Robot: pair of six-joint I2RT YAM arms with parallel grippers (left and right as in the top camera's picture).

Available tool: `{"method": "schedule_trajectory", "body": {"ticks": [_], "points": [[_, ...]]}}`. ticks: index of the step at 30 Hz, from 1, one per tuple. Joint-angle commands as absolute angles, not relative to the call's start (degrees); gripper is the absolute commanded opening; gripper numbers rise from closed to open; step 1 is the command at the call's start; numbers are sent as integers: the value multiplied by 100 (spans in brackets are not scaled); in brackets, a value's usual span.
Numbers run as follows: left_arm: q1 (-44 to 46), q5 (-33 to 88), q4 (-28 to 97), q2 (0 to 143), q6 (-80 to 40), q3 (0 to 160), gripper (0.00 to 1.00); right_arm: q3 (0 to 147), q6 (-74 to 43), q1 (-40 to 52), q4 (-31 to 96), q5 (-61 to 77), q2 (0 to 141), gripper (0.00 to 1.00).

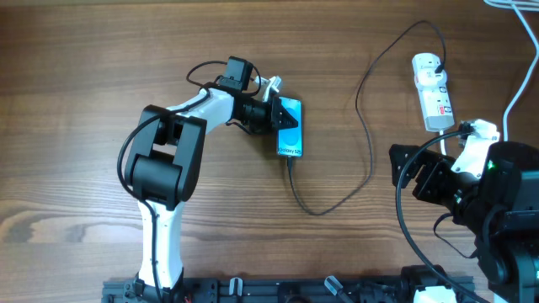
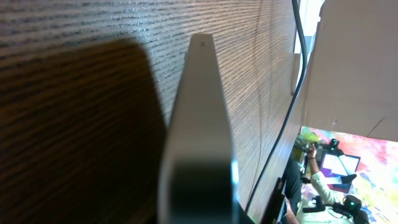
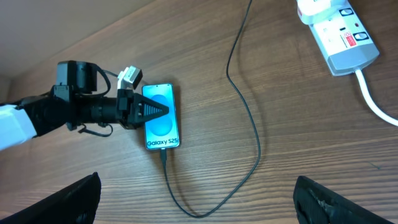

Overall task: Plug charger to phone and switch on socket
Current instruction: 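Lower the plugged-in phone flat onto the table with the left gripper, then release the phone with the left gripper and pull the left arm back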

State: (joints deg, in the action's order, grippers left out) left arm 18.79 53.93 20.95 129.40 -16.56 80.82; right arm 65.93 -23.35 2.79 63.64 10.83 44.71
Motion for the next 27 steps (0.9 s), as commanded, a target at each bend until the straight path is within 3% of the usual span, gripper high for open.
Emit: {"method": "schedule_trajectory", "body": {"ticks": [1, 8, 12, 27], "points": [[1900, 4890, 2226, 13104, -1551, 8051, 6, 6646, -2449, 255, 6364, 980, 4451, 99], [1894, 4486, 2491, 13104, -1551, 8051, 34, 6630, -2569, 255, 6353, 980, 4499, 99], [1894, 4486, 2497, 13104, -1594, 8051, 44, 6630, -2569, 255, 6359, 980, 4600, 100], [1894, 3922, 3133, 13104, -1592, 8051, 49, 6630, -2563, 255, 6436, 982, 5352, 99]]}}
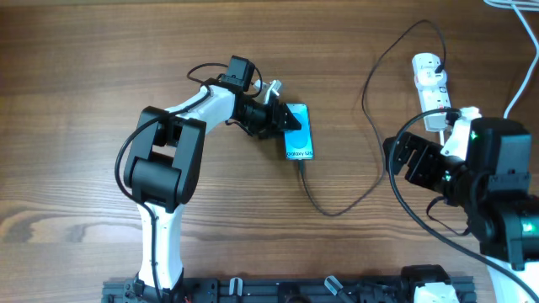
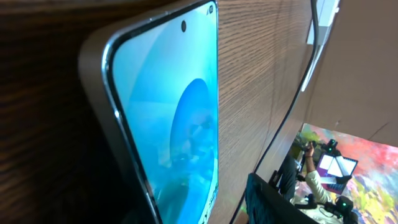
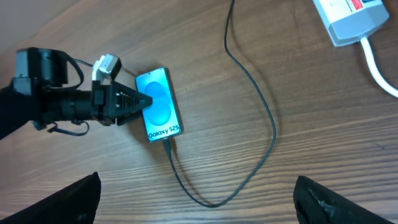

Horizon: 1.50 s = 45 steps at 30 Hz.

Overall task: Plug charger to phone and switch on socket
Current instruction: 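Release the phone with the left gripper and pull the left arm back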

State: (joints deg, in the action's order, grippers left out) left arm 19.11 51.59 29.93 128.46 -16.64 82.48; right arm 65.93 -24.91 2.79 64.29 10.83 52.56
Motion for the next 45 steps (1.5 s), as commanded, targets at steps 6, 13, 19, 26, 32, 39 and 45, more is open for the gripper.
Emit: {"method": "schedule_trajectory", "body": {"ticks": [6, 13, 19, 26, 32, 39, 45], "points": [[1894, 3907, 3129, 13104, -1592, 8051, 50, 6630, -2567, 255, 6436, 980, 5522, 99], [1894, 3669, 3103, 13104, -1599, 8051, 50, 6630, -2674, 255, 6438, 985, 5684, 99], [1894, 3546, 2967, 13104, -1876, 8051, 51, 6630, -2864, 255, 6438, 1026, 5760, 100], [1863, 3546, 2993, 13080, -2023, 8064, 51, 6630, -2869, 255, 6396, 1026, 5795, 99], [1317, 3326, 4012, 12070, -1970, 8412, 100, 6630, -3968, 255, 5680, 491, 6136, 21], [860, 1594, 5332, 9120, -1693, 8458, 100, 6630, -4772, 158, 5103, -961, 7061, 4], [862, 633, 6388, 6904, -1697, 8455, 100, 6630, -4821, -978, 4348, -1013, 8189, 4]]}}
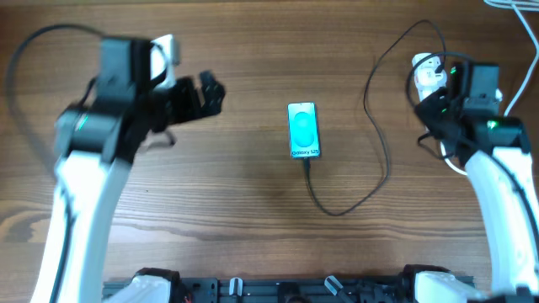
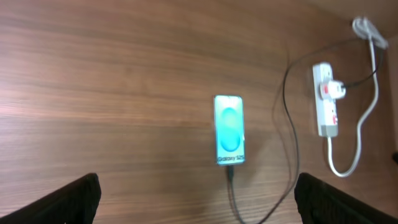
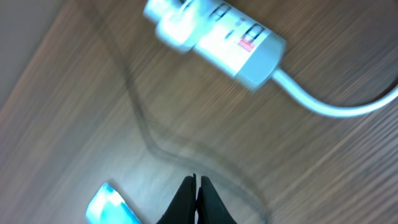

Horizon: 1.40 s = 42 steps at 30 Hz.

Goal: Plug charger to phone and switch on socket

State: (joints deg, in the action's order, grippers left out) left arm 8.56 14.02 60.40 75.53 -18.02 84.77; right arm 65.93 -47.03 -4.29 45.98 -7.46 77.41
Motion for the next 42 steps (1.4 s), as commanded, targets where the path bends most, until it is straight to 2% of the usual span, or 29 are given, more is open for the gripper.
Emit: {"method": "schedule_trajectory", "body": {"ticks": [1, 5, 13, 15, 42], "points": [[862, 473, 6558, 6604, -1699, 8455, 100, 6630, -4742, -1201, 4152, -1013, 8414, 4], [862, -180, 7415, 5481, -1717, 8449, 100, 6632, -3900, -1621, 2596, -751, 9614, 5], [862, -467, 9080, 5183, -1693, 8442, 100, 6685, -3896, -1621, 956, -768, 10634, 4], [862, -462, 9137, 5172, -1693, 8438, 100, 6685, -3894, -1610, 722, -648, 10757, 4], [862, -456, 9109, 5175, -1699, 8438, 100, 6685, -3750, -1372, 161, -353, 11520, 4]]}}
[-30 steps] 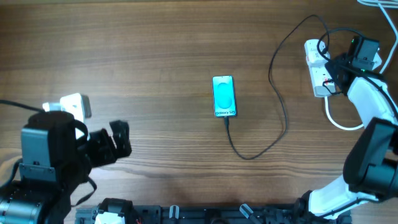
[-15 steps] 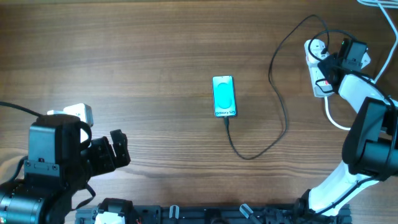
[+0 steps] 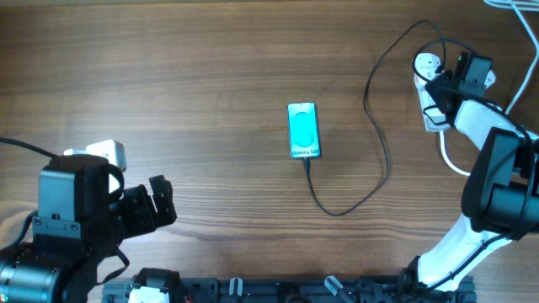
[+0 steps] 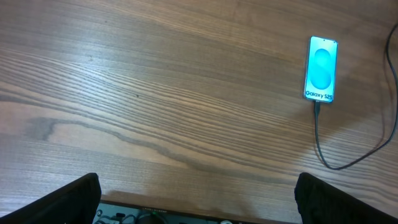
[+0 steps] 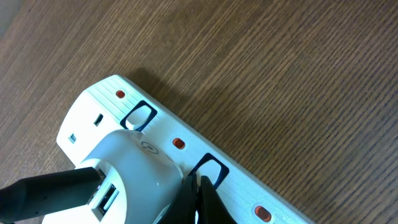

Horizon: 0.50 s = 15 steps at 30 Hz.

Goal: Plug charger to phone and switch on socket

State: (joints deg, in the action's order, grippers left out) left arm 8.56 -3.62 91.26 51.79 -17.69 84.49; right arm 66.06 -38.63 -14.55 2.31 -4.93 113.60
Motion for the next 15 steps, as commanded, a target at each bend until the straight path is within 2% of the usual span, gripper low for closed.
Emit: {"method": "schedule_trajectory", "body": {"ticks": [1, 5, 15], "points": [[862, -456, 9109, 5175, -1699, 8438, 100, 6694, -3750, -1372, 139, -504, 11518, 5], [862, -456, 9109, 5175, -1699, 8438, 100, 6873, -3295, -1378, 152, -843, 11513, 4], [862, -458, 9109, 5175, -1697, 8438, 100, 6952, -3299, -1343, 119, -902, 11520, 4]]}}
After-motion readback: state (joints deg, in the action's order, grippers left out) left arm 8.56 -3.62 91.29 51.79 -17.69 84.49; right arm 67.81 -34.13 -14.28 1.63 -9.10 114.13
